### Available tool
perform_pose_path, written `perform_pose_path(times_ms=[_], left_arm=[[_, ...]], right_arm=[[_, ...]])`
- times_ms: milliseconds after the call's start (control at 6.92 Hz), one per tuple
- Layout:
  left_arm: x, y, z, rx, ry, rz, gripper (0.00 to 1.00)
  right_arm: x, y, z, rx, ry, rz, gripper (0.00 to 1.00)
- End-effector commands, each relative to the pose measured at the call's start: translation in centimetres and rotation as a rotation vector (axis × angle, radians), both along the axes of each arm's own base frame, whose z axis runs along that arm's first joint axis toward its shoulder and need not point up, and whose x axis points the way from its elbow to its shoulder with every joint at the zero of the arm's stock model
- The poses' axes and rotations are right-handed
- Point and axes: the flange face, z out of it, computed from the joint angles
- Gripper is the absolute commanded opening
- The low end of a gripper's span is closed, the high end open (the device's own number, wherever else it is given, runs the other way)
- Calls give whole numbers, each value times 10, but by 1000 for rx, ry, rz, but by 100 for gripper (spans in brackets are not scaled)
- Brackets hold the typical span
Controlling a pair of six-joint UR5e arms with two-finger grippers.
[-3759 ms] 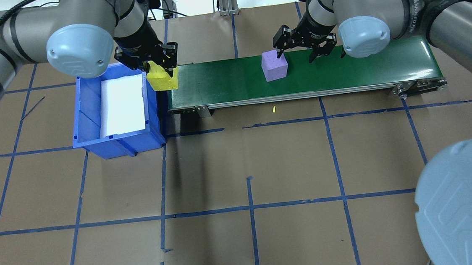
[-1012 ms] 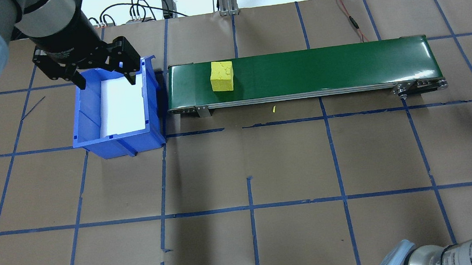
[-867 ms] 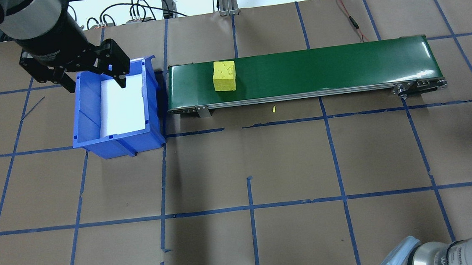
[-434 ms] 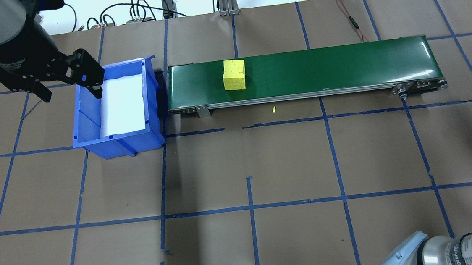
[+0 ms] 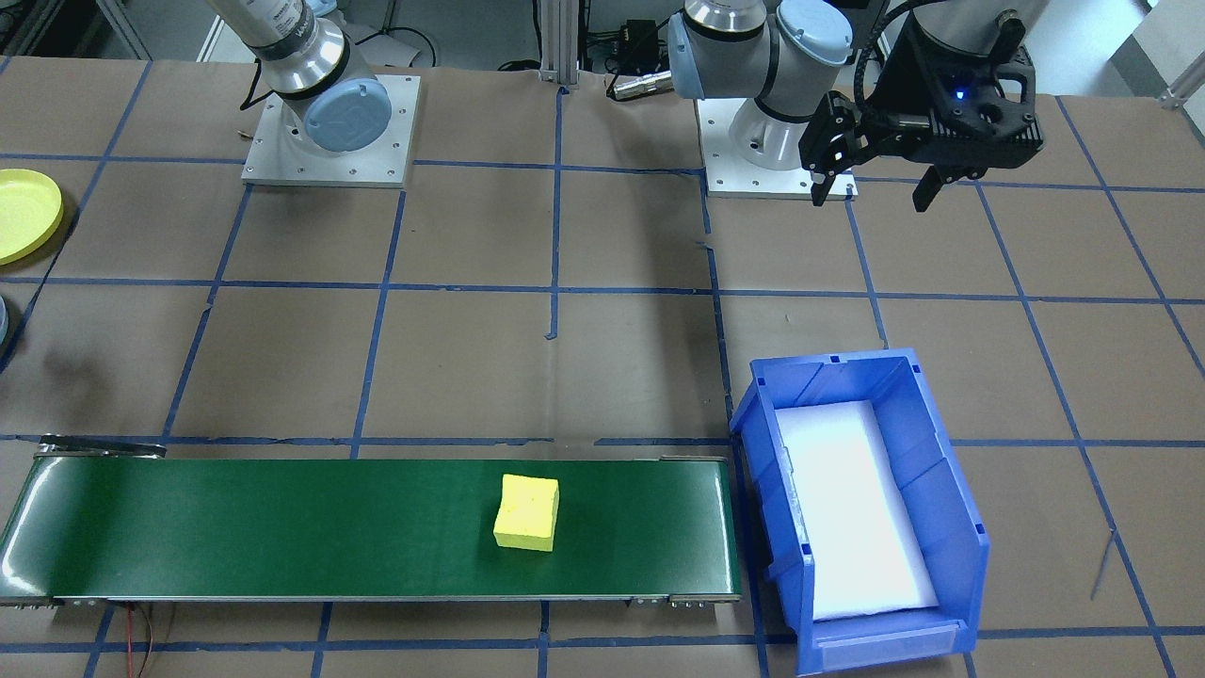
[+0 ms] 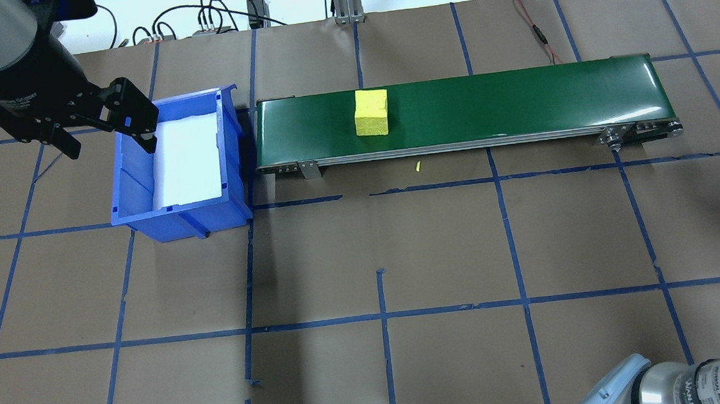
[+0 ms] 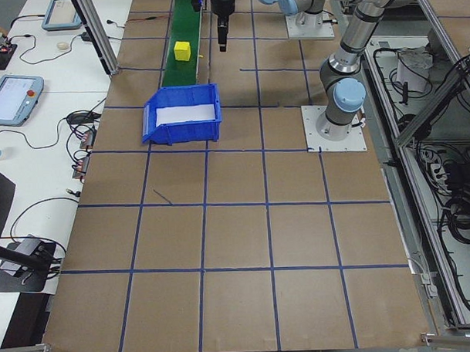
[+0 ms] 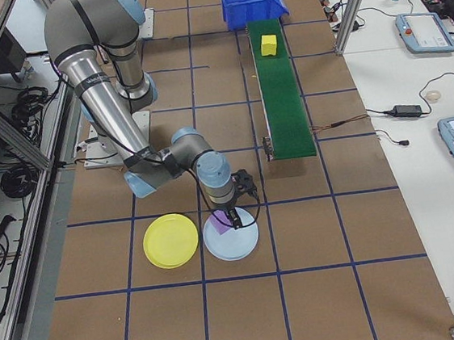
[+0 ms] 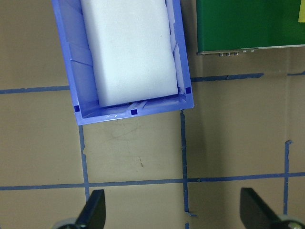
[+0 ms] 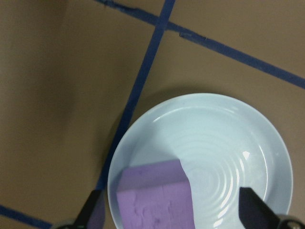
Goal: Move block left to right into plate
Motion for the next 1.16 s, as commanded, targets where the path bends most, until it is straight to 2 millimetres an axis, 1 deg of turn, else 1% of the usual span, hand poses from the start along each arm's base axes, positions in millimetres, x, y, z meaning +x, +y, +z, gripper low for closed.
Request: perform_pose_path(times_ms=[0,145,289,434,578,723,867,1012], left_arm=[[-1,-1,-4,1,8,5,100],[1,-1,-4,0,8,10,100],[1,-1,-4,-1,8,23,100],[1,-1,-4,-1,9,20,100],[-1,-2,-1,-4,9,26,100],[0,-1,-2,2,12,34,100],[0,-1,-2,2,14,34,100],[0,-2,-3,2,14,34,100]], right_arm=[[124,-66,65,-82,-1,-48,100],[175,-98,76,-108,-16,-50,99],[213,-122,84,-138,-57,-72,100],[251,-141,69,-124,-145,-151,100],[289,-155,56,-107,-206,-200,100],[331,-169,46,-82,-233,-231,100],[376,-192,59,-90,-263,-312,100],[415,-216,70,-99,-286,-357,100]])
